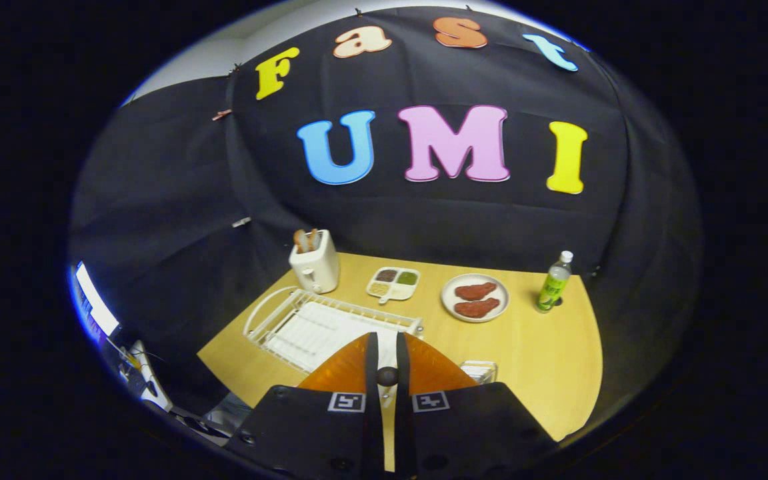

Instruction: Take the plate from the dish rack, then take the spoon from the basket and place it into the plate.

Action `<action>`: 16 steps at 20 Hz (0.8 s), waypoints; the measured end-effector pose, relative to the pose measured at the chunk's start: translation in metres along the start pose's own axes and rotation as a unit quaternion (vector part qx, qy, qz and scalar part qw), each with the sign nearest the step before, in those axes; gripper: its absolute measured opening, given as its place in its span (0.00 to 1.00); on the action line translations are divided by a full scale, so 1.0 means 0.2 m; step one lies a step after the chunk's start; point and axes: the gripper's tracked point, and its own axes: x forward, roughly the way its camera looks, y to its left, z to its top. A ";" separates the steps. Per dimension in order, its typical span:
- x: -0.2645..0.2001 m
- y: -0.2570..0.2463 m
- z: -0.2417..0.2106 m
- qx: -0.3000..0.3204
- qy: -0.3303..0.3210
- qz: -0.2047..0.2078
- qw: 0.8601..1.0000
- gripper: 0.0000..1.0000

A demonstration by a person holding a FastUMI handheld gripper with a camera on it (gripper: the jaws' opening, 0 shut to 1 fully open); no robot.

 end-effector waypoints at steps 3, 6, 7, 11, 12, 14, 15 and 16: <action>0.05 0.17 -0.16 -0.005 0.027 0.029 0.999 0.11; 0.14 0.36 -0.35 0.005 0.059 0.066 0.996 0.11; 0.17 0.41 -0.41 0.006 0.069 0.075 0.995 0.11; 0.32 0.54 -0.63 -0.011 0.108 0.093 0.990 0.11; 0.37 0.59 -0.66 -0.010 0.105 0.101 0.989 0.11; 0.46 0.65 -0.70 -0.018 0.089 0.113 0.989 0.11; 0.50 0.67 -0.70 -0.030 0.076 0.119 0.990 0.11; 0.53 0.68 -0.73 -0.042 0.073 0.122 0.989 0.11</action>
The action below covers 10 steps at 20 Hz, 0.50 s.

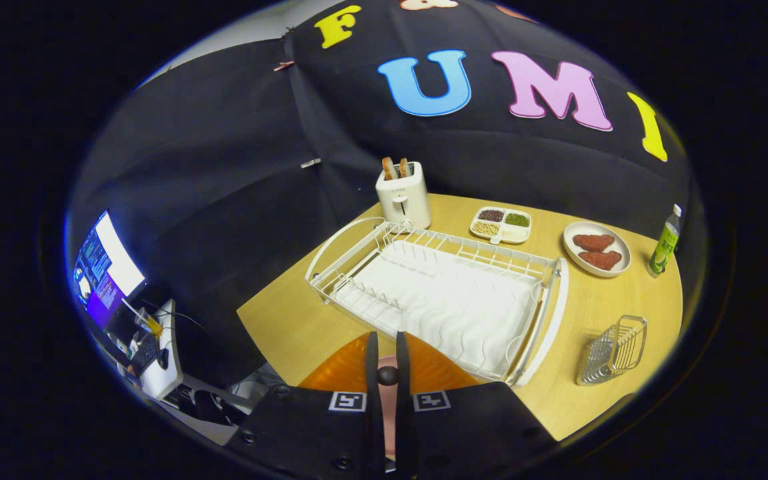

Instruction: Take the plate from the dish rack, then take the spoon from the basket and place it into the plate.

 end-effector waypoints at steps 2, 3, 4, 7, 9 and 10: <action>0.04 0.02 -0.11 -0.011 0.006 0.012 1.000 0.11; 0.05 0.02 -0.15 -0.014 0.012 0.015 1.000 0.11; 0.05 0.01 -0.21 -0.015 0.020 0.014 1.000 0.11; -0.01 -0.01 -0.33 -0.011 0.030 0.020 0.999 0.11; -0.06 -0.02 -0.40 -0.008 0.045 0.028 0.999 0.10; -0.07 -0.03 -0.45 -0.004 0.054 0.032 0.998 0.11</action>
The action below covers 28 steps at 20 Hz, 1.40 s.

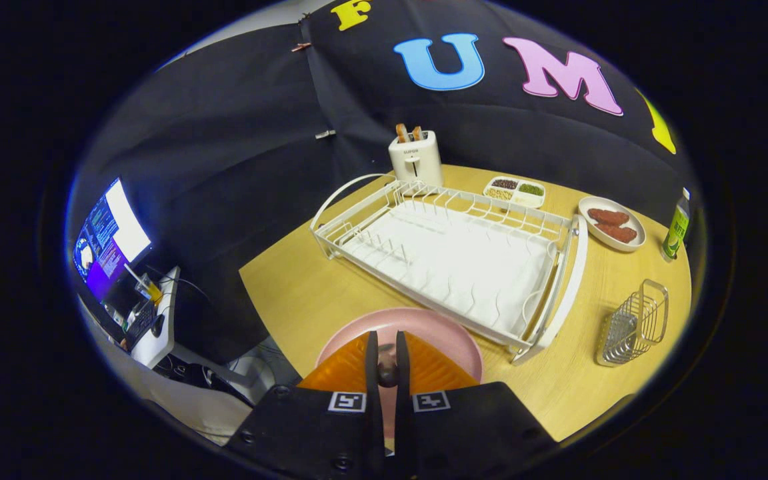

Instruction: Take the plate from the dish rack, then take the spoon from the basket and place it into the plate.

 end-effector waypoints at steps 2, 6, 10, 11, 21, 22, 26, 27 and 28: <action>-0.02 -0.02 -0.06 0.011 0.015 0.006 1.000 0.11; 0.00 -0.05 -0.16 0.013 0.045 0.005 0.999 0.13; 0.04 -0.09 -0.30 0.009 0.096 -0.015 0.995 0.17; 0.04 -0.11 -0.32 0.009 0.104 -0.024 0.994 0.20; 0.06 -0.10 -0.33 0.032 0.123 -0.021 0.992 0.93; 0.05 -0.09 -0.29 0.036 0.113 -0.019 0.993 0.93; -0.04 -0.05 0.02 0.034 0.040 -0.025 0.998 0.93; -0.06 -0.06 0.12 0.034 0.015 -0.030 0.999 0.93; -0.09 -0.07 0.24 0.033 -0.011 -0.035 0.999 0.93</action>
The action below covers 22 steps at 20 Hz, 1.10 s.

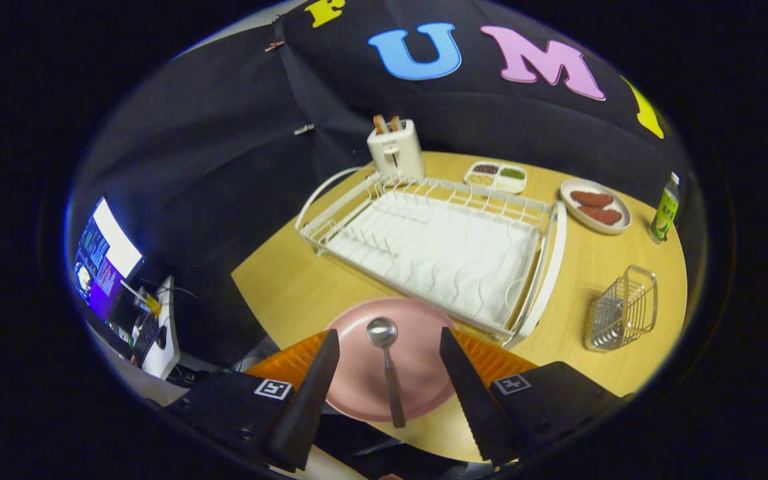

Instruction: Take the plate from the dish rack, then take the spoon from the basket and place it into the plate.

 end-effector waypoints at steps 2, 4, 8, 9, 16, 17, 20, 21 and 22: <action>-0.08 -0.01 0.23 -0.007 -0.055 -0.008 0.998 0.95; -0.20 -0.08 0.43 -0.022 -0.105 -0.038 0.994 0.97; -0.47 -0.20 0.80 -0.046 -0.194 -0.094 0.975 0.99; -0.52 -0.23 0.85 -0.047 -0.207 -0.102 0.972 0.99; -0.93 -0.45 1.09 -0.093 -0.283 -0.221 0.929 0.99; -0.96 -0.45 1.08 -0.095 -0.288 -0.229 0.925 0.99; -1.00 -0.48 1.07 -0.100 -0.291 -0.240 0.921 0.97; -1.00 -0.49 1.05 -0.100 -0.287 -0.243 0.921 0.98; -1.00 -0.50 1.03 -0.099 -0.284 -0.244 0.922 0.98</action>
